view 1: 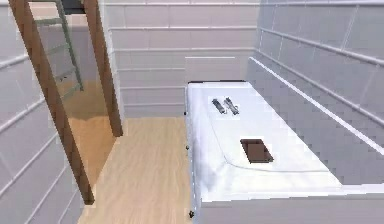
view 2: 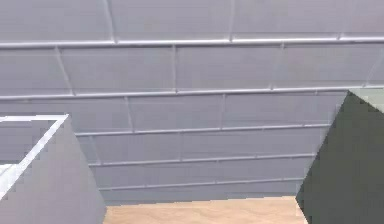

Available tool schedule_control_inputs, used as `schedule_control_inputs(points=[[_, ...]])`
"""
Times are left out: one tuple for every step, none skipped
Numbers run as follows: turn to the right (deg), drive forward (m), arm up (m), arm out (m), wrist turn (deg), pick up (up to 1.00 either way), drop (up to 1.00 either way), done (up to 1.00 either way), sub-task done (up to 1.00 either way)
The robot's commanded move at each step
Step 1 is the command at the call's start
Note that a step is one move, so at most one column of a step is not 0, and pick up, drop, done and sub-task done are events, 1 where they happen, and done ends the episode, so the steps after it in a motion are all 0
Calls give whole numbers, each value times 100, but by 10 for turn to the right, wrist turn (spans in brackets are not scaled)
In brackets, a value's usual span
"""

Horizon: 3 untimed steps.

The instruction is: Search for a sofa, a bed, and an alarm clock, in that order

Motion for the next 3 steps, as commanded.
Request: schedule_control_inputs(points=[[-240, 0, 0, 0, 0, 0, 0, 0, 0], [0, 40, 0, 0, 0, 0, 0, 0, 0], [90, 0, 0, 0, 0, 0, 0, 0, 0]])
